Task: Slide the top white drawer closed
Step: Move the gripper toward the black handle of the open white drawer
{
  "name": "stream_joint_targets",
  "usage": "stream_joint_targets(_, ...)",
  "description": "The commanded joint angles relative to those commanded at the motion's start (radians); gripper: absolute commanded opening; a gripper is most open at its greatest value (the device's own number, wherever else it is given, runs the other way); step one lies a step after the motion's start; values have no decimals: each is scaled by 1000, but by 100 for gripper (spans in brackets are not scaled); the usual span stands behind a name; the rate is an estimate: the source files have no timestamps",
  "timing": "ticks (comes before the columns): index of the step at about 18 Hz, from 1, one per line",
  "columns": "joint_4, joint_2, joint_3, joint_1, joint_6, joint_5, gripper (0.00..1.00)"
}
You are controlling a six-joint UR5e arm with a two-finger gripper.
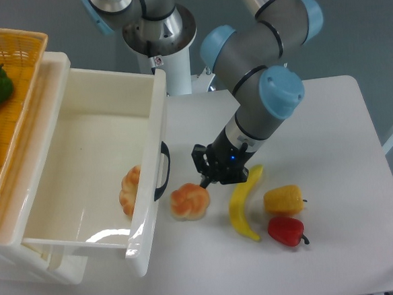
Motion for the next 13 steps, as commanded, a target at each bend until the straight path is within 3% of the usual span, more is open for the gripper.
stream_joint_targets(5,-63,8,0,-6,-2,-17,0)
stream_joint_targets(13,-104,37,-2,-9,0,-49,0)
